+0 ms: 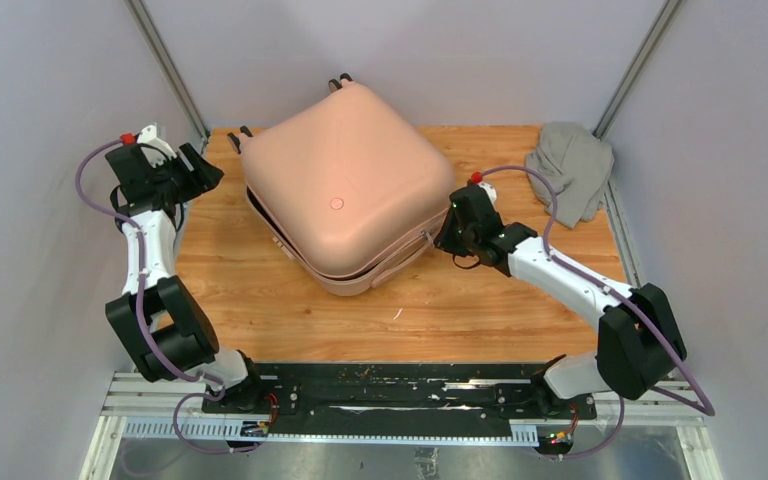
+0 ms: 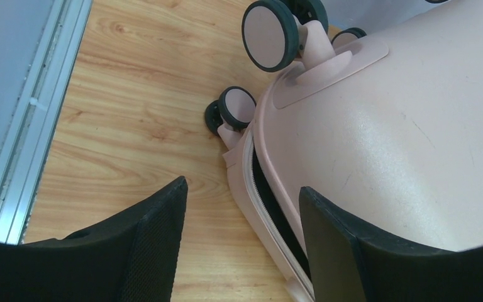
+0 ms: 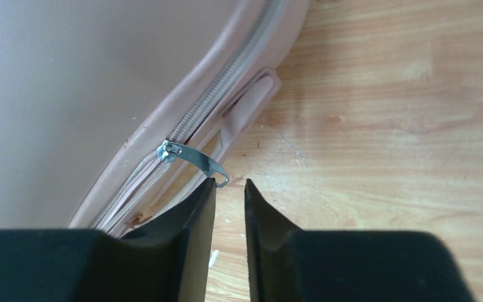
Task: Pack the luggage
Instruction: Zip the luggage at the corner of the board.
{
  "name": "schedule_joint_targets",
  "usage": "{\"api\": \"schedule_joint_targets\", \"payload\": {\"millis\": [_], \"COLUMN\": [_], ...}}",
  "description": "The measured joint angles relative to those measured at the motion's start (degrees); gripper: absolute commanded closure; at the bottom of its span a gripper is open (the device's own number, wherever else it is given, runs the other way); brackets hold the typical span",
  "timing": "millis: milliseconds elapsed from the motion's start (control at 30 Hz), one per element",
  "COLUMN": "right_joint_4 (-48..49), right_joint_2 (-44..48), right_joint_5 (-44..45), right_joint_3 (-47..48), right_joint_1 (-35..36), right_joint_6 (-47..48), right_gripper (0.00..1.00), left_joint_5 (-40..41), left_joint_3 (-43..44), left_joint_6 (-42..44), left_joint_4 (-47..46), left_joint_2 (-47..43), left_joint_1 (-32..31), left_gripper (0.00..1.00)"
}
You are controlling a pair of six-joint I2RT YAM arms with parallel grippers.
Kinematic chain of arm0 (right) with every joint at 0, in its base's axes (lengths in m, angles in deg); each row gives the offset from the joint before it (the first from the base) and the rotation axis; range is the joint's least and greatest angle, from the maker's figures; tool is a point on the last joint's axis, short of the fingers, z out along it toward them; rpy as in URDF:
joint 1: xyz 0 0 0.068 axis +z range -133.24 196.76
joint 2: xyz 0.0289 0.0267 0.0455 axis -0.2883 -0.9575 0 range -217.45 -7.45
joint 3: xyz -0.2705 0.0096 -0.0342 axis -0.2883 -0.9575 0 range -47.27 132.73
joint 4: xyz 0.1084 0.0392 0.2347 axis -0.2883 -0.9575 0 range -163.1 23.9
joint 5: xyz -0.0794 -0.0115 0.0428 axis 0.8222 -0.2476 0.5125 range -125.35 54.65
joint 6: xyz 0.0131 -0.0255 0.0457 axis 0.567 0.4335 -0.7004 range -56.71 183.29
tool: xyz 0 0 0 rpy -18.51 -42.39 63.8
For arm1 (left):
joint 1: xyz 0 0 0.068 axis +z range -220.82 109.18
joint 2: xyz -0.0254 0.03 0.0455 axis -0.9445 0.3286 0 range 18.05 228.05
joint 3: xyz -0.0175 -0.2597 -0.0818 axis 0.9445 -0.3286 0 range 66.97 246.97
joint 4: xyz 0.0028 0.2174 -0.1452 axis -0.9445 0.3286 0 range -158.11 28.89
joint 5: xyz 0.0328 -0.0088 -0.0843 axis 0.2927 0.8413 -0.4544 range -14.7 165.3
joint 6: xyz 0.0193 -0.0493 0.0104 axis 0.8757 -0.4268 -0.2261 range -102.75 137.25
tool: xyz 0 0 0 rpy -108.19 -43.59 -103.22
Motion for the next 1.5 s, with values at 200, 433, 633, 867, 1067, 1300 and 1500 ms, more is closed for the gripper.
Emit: {"api": "schedule_joint_targets", "payload": {"millis": [200, 433, 633, 867, 1067, 1300, 1500], "right_joint_4": [0.2, 0.3, 0.3, 0.7, 0.8, 0.8, 1.0], "right_joint_2": [-0.2, 2.7, 4.8, 5.6, 5.6, 5.6, 5.3], "right_joint_5": [-3.2, -5.3, -8.3, -11.5, -12.7, -13.0, -14.1], "right_joint_3": [1.9, 1.8, 1.7, 1.6, 0.8, 0.3, 0.3], "right_joint_1": [-0.9, -2.3, -2.8, -3.5, -3.5, -3.5, -3.6], "right_joint_6": [7.1, 8.8, 8.9, 8.4, 8.2, 8.2, 7.8], "right_gripper": [0.40, 0.36, 0.34, 0.34, 0.36, 0.38, 0.39], "left_joint_5": [-0.5, -3.4, -4.8, -2.5, -1.2, 1.6, 4.2], "left_joint_3": [1.7, 4.3, 6.0, 6.3, 5.8, 7.8, 9.6], "left_joint_6": [0.6, 0.2, 17.6, 37.1, 42.8, 45.8, 55.7], "left_joint_4": [-0.9, -4.8, 2.4, 11.0, 12.0, 12.5, 14.6], "left_joint_2": [2.5, 9.3, 11.0, 11.0, 11.0, 10.9, 7.8], "left_joint_1": [0.0, -0.9, -4.3, -4.6, -5.0, -6.0, -10.4], "left_gripper": [0.12, 0.00, 0.00, 0.00, 0.00, 0.00, 0.00]}}
